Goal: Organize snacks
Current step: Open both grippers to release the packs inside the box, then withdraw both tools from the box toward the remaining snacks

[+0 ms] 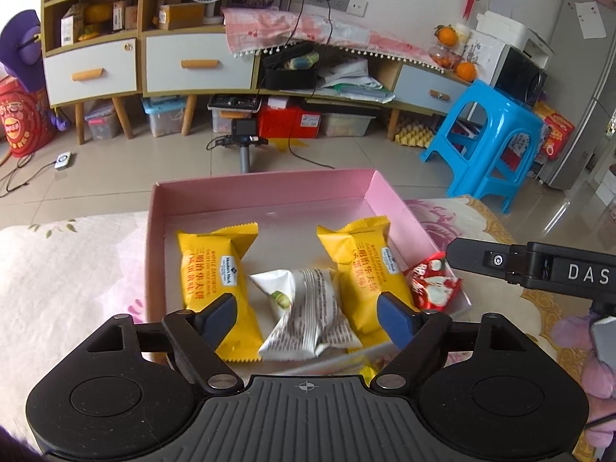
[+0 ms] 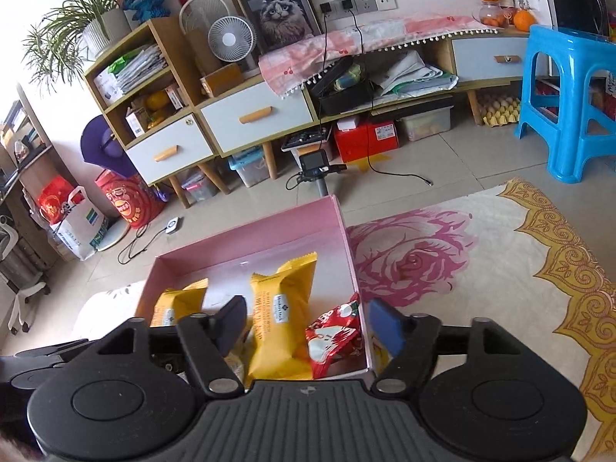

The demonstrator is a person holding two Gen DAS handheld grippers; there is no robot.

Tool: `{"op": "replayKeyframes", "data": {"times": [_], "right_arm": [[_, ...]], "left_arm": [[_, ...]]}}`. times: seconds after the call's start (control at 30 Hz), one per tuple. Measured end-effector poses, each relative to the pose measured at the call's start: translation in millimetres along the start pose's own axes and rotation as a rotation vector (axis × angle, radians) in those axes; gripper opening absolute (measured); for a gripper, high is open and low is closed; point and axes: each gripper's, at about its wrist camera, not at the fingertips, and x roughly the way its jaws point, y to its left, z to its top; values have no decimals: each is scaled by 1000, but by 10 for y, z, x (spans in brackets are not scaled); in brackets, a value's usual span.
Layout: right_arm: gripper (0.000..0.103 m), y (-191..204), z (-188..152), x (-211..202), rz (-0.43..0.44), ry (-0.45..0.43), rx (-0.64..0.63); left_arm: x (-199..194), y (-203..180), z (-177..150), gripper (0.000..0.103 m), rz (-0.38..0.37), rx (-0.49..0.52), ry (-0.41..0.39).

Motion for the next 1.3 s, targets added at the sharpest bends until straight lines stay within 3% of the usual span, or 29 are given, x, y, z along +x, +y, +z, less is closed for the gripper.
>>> {"op": "replayKeyframes", "data": {"times": [0.2,0.27,0.5,0.73,0.93,1.3], "right_arm": [[80,113,-14,-258,1,-19,-20],[82,161,-23,-342,1,-25,-33],[88,319,-113,-599,0,-18,-70],[91,421,-306,-760,1,6,-107],[94,458,-487,-866,11,4,-137],[94,374,-815,-897,6,22,-193]], "left_arm": [[-338,32,-86,83,3,-4,-19],[-444,37,-117,92,5,-3,-28],[-802,55,-294,96,3,15,-38],[-1058,71,-512,99,-2,51,-17],[-1185,170,-806,101,-7,22,-33],[-1235,277,-1230,101,46,84,12]]}}
